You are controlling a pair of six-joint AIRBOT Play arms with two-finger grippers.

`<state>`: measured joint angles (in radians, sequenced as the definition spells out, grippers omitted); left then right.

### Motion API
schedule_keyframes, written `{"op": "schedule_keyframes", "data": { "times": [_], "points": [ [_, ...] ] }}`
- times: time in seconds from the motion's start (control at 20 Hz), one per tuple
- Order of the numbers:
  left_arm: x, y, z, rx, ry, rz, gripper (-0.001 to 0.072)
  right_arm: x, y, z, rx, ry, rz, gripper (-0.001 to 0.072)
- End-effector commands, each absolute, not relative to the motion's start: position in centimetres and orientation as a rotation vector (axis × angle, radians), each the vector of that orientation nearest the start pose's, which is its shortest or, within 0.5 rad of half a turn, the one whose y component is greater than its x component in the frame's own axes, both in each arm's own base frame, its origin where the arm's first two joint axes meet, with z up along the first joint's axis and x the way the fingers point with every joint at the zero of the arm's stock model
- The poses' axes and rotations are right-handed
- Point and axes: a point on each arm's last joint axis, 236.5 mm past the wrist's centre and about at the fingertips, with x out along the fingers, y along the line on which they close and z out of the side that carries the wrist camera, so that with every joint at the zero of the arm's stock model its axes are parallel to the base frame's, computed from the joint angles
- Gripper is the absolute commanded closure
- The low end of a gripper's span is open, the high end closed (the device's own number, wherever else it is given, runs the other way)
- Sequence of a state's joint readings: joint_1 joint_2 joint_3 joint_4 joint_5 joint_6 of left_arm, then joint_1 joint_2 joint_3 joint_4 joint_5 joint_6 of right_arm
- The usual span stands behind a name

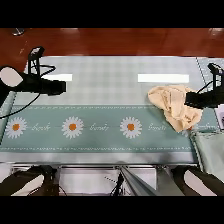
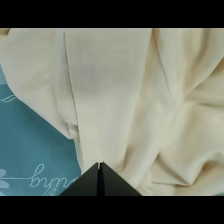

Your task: Fold the shirts.

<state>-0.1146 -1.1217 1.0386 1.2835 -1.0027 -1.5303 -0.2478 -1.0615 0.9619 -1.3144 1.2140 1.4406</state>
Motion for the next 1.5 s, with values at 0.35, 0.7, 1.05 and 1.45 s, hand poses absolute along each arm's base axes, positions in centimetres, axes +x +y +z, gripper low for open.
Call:
{"op": "schedule_keyframes", "data": {
  "times": [0.35,0.7,1.05,1.45],
  "points": [
    [37.5,-10.0,4.5,-0.174,1.087,-0.258,0.0684,32.4,-2.5,1.8,0.277,1.246,0.011,0.0691],
    [37.5,-10.0,4.5,-0.174,1.088,-0.258,0.0684,32.9,-2.5,2.0,0.283,1.228,0.01,0.0691],
    [39.5,-9.9,5.4,-0.183,0.996,-0.243,0.0684,32.5,-2.3,1.9,0.285,1.246,0.015,0.0692],
    [41.5,-9.6,6.6,-0.192,0.898,-0.227,0.0474,33.6,-3.8,2.1,0.235,1.194,-0.027,0.0105]
  ]
}}
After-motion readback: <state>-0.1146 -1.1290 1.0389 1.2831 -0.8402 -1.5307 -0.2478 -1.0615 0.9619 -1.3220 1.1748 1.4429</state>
